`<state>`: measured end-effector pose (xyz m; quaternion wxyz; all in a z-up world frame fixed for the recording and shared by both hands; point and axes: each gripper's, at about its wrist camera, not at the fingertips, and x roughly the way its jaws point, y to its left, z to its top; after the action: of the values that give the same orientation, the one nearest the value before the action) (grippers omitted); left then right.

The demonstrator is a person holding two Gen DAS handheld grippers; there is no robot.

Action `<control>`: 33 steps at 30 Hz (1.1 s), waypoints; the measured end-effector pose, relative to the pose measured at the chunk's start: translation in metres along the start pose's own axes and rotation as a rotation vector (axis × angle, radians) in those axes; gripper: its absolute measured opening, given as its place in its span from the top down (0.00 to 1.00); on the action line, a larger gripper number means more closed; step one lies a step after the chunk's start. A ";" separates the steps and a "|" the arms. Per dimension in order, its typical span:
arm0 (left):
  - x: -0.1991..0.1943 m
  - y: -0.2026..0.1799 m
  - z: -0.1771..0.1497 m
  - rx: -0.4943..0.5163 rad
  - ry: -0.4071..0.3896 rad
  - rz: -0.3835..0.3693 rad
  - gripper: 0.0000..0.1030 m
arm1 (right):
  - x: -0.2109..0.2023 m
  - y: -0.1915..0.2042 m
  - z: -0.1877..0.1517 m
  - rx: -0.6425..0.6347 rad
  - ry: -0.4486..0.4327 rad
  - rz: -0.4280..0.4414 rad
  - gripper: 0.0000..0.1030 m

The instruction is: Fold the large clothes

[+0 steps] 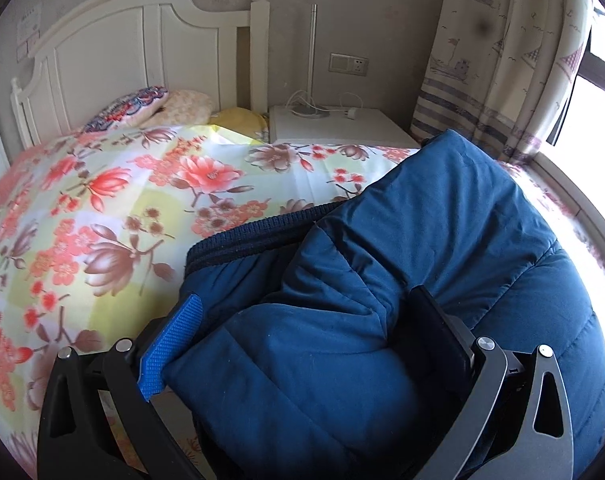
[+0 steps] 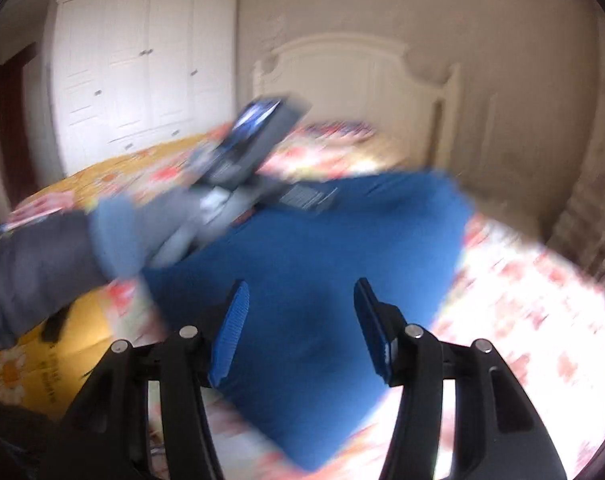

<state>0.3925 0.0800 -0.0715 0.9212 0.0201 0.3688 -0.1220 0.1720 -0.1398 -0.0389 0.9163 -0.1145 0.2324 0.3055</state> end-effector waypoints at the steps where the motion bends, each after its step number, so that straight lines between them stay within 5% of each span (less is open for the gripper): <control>1: -0.001 -0.001 0.000 0.003 -0.005 0.011 0.04 | 0.009 -0.020 0.011 0.012 -0.016 -0.019 0.48; 6: -0.005 -0.003 -0.003 0.009 -0.031 0.055 0.04 | 0.059 -0.097 0.060 0.099 -0.001 -0.033 0.66; 11: -0.008 -0.005 -0.004 0.021 -0.046 0.093 0.04 | 0.131 -0.121 0.090 0.066 0.070 -0.022 0.66; 16: -0.008 -0.004 -0.004 0.011 -0.041 0.121 0.04 | 0.218 -0.143 0.073 0.073 0.285 0.034 0.62; 23: -0.008 -0.003 -0.005 0.006 -0.047 0.109 0.04 | 0.211 -0.160 0.111 0.074 0.203 0.015 0.61; 28: -0.004 0.000 -0.003 -0.012 -0.030 0.105 0.04 | 0.286 -0.166 0.073 0.091 0.433 0.040 0.58; 33: -0.003 0.000 -0.004 -0.014 -0.026 0.095 0.04 | 0.287 -0.175 0.071 0.157 0.406 0.039 0.58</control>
<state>0.3880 0.0813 -0.0720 0.9309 0.0298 0.3561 -0.0758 0.5067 -0.1068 -0.1083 0.8505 -0.0976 0.4375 0.2750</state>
